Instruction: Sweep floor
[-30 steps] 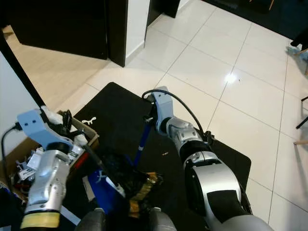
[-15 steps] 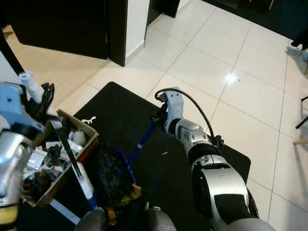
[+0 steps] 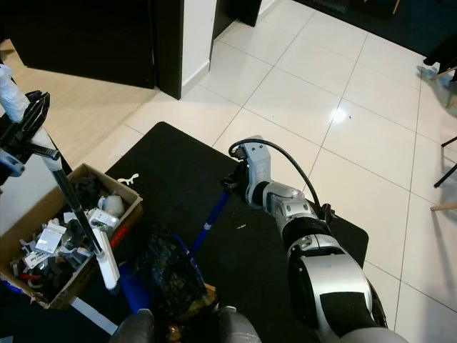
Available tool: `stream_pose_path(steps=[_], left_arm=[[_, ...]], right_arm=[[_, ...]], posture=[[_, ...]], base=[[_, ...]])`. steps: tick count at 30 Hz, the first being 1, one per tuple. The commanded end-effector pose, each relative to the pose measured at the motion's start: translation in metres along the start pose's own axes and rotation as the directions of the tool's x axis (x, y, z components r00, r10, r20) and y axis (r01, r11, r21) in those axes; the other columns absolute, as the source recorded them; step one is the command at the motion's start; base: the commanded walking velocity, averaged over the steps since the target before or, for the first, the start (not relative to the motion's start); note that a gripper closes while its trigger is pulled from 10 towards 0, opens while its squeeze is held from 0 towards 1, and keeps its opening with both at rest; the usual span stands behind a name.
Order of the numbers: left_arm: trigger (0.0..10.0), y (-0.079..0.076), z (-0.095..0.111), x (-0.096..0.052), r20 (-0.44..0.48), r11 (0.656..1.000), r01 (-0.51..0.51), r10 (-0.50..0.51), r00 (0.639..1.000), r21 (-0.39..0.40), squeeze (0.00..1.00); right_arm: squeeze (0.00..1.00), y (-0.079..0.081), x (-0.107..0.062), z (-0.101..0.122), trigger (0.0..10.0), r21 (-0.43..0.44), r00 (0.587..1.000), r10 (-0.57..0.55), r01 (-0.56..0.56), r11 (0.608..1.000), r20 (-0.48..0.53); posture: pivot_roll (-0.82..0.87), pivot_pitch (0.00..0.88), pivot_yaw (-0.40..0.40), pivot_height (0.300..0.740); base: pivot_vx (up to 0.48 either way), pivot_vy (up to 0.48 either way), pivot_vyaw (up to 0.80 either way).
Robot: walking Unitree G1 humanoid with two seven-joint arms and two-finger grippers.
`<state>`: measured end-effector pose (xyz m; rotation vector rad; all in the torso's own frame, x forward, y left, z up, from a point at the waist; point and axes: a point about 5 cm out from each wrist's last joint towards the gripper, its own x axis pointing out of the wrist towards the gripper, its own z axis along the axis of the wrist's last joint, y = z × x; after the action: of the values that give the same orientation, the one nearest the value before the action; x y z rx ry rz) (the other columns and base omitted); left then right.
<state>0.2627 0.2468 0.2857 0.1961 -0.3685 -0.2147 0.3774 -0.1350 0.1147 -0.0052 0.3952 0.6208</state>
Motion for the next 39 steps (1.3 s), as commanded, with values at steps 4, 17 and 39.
stream_pose_path(steps=[4, 17, 39], left_arm=[[10.0, 0.006, 0.043, -0.002, 0.109, 0.992, 0.086, -0.076, 0.991, -0.089, 0.0], [10.0, -0.049, -0.005, -0.023, -0.05, 0.863, 0.188, -0.239, 0.97, -0.469, 0.0], [10.0, -0.093, -0.102, -0.029, -0.367, 0.85, -0.168, -0.032, 0.93, -0.499, 0.0]], right_arm=[[0.0, -0.004, -0.005, -0.008, 10.0, -0.022, 0.999, 0.005, -0.006, 1.0, -0.036], [0.0, -0.006, -0.005, -0.009, 10.0, -0.014, 0.999, -0.007, 0.007, 1.0, -0.033], [0.0, 0.007, 0.0, 0.013, 10.0, -0.018, 0.99, 0.136, -0.135, 0.991, 0.032]], posture=[[0.31, 0.181, -0.147, 0.74], [0.31, 0.191, -0.14, 0.74], [0.28, 0.187, -0.153, 0.74]], base=[[0.0, 0.0, 0.0], [0.0, 0.0, 0.0], [0.0, 0.0, 0.0]])
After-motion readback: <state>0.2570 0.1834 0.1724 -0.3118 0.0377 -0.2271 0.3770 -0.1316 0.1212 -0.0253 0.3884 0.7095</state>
